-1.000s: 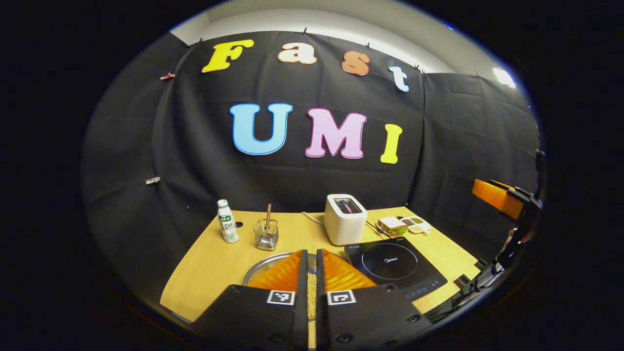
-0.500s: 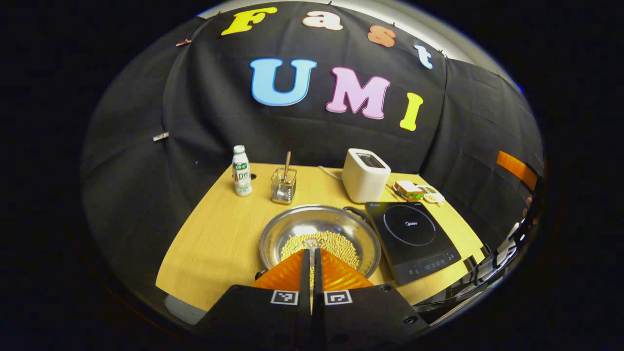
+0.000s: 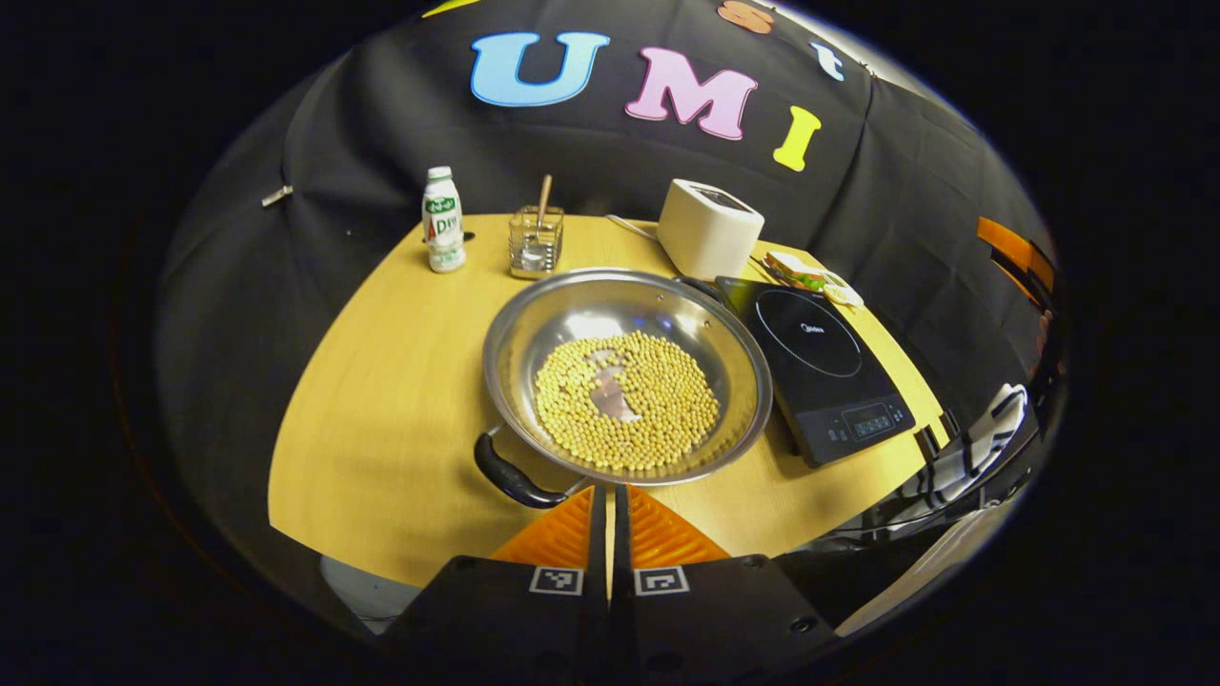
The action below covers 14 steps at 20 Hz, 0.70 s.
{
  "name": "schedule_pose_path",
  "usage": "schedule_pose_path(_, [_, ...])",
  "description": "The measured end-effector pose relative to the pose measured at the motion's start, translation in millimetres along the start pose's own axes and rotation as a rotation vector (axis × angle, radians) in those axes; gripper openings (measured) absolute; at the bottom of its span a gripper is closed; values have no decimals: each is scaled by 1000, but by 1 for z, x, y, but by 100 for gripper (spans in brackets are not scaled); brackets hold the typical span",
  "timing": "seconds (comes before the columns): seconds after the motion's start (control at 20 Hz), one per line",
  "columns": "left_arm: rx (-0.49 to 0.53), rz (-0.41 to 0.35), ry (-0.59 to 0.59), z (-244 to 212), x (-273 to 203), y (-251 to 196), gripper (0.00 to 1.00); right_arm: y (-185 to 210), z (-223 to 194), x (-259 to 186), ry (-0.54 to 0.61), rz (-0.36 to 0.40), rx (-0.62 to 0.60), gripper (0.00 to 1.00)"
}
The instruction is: First push the handle of the pot to place it horizontally, then grasp the pot with both hands and set it on the induction cooktop.
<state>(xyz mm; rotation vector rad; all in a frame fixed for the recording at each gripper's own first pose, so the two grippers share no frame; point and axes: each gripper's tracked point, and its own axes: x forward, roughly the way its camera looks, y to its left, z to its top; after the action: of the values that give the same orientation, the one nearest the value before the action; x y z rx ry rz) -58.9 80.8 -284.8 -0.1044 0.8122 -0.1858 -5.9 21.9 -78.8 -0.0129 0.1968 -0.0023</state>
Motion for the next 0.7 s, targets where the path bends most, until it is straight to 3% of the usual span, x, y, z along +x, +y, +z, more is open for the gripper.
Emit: schedule_pose_path(0.7, [-54,-23,129,-26,40,21,5,6,-18,8,64,-2,-49,98])
